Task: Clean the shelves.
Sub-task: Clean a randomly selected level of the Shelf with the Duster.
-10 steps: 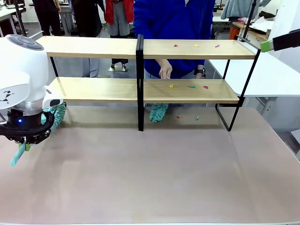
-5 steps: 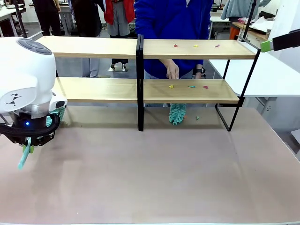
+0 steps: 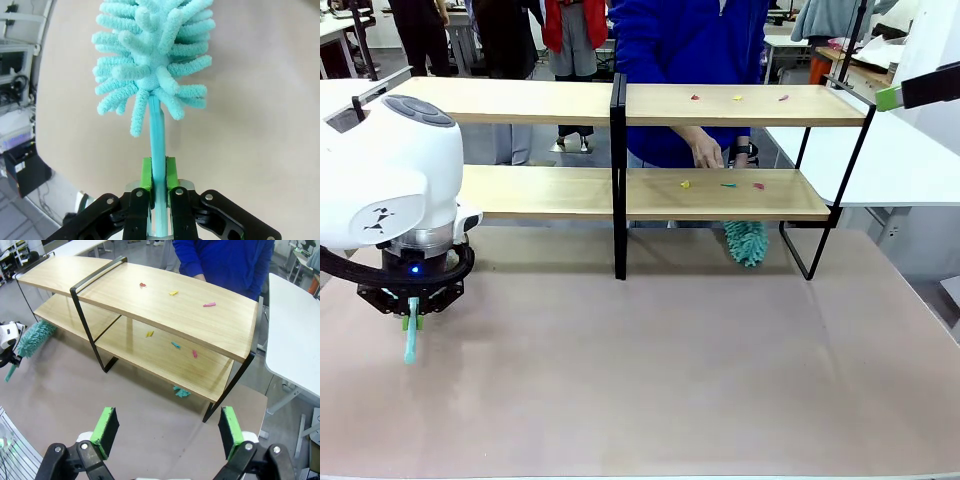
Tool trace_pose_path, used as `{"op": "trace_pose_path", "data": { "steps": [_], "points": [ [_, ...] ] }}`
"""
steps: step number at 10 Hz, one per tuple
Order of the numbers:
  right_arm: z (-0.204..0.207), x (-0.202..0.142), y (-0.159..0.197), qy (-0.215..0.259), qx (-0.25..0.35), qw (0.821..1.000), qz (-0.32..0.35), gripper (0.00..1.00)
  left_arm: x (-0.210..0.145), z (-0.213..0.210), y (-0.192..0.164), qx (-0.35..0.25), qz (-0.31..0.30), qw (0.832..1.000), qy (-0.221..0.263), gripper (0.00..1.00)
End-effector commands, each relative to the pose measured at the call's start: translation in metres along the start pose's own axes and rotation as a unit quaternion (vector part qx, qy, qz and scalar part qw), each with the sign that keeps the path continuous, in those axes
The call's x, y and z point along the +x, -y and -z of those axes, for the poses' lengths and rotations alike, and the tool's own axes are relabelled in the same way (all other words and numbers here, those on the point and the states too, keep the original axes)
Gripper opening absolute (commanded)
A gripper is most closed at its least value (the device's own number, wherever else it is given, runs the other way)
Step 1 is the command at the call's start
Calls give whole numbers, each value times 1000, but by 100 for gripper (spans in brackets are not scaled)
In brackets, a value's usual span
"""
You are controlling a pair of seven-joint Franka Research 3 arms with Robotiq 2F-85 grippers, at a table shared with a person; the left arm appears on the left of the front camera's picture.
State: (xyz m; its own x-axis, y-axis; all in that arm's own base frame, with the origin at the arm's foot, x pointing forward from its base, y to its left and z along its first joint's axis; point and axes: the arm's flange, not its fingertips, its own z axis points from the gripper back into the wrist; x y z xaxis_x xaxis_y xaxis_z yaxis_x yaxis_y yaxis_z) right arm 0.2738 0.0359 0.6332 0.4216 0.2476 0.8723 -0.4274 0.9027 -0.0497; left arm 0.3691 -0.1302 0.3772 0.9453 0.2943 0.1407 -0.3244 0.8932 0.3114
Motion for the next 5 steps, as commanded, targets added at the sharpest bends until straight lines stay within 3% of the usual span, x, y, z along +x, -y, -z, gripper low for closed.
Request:
{"op": "trace_pose_path", "data": {
  "steps": [1, 5],
  "points": [
    [0, 0, 0, 1, 4, 1000, 2, 100, 1, 1, 10, 5, -41, 999, 6, 12],
    [0, 0, 0, 1, 4, 1000, 2, 100, -5, -6, 1, -95, 80, 990, 67, 12]
  ]
}}
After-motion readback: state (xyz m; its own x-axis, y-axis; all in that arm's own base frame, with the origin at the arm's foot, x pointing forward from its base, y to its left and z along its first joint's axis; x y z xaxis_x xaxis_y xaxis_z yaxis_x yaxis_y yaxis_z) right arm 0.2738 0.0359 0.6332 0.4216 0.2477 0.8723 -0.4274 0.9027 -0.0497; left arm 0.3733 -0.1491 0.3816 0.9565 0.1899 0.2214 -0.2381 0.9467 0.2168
